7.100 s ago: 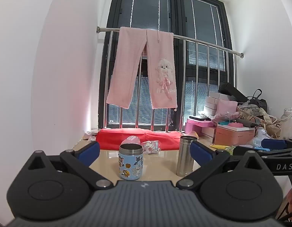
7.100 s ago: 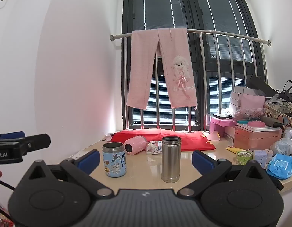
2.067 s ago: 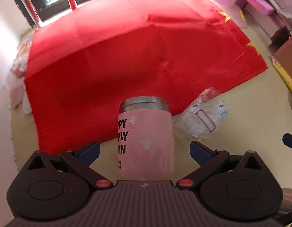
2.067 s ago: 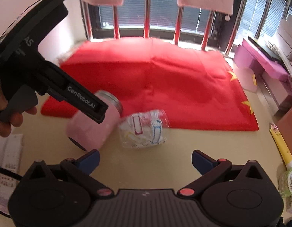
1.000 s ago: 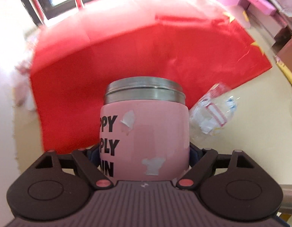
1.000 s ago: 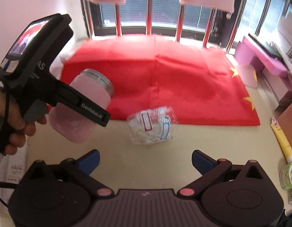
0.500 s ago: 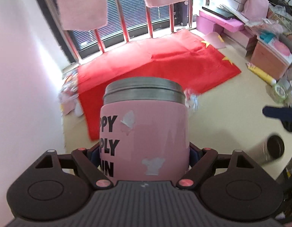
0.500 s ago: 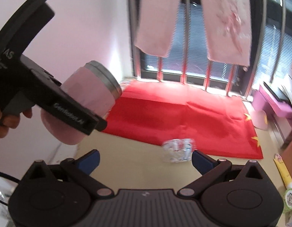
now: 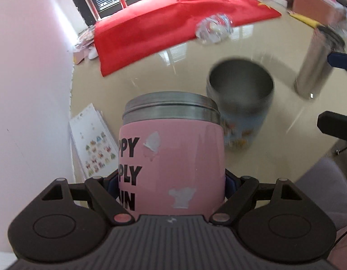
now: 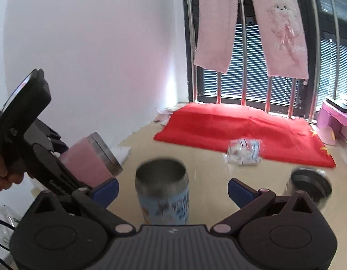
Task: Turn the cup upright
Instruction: 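Lift the pink cup with the left tool and carry it toward the blue cup, then lower the pink cup onto the table on its side and open the left tool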
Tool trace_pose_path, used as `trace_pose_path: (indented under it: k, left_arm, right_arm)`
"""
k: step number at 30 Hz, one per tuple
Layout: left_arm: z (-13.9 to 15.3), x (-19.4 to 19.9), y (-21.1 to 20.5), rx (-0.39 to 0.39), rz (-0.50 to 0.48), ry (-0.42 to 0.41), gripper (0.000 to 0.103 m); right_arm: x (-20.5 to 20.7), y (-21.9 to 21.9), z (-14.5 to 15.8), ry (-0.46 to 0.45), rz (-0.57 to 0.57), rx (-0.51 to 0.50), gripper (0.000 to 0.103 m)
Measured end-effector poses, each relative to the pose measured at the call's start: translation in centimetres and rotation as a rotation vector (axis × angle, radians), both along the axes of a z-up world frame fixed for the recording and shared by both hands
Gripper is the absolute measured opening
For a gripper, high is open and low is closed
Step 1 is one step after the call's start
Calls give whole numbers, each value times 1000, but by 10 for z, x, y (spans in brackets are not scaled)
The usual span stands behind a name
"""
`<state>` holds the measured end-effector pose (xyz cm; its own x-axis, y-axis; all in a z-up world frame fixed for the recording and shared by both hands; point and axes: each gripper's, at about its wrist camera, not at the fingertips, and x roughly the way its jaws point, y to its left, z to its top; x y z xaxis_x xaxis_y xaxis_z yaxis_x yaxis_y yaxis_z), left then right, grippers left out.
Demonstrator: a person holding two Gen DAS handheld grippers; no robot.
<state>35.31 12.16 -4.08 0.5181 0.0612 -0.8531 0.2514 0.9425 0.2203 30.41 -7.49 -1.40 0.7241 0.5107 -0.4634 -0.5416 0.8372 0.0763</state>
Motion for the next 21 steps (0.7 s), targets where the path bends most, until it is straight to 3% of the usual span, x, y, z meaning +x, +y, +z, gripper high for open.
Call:
trace_pose_path:
  k: [6,11,17,21]
  left_arm:
    - [-21,-12,22,-139,106,54,84]
    - [-33,-10,16,-150,134,96,84]
    - [-68,21,7,-83,165,177,85]
    - [-58,22,7,-117,165,143,87]
  right_arm:
    - [-37,4,-20,72,-29,-15,103]
    - [-39,2,-21,64,-10,-46,103]
    - [-17,-5,-37,112,-17,-67,103]
    - [-8,-10,-40,127,-35,-73,103]
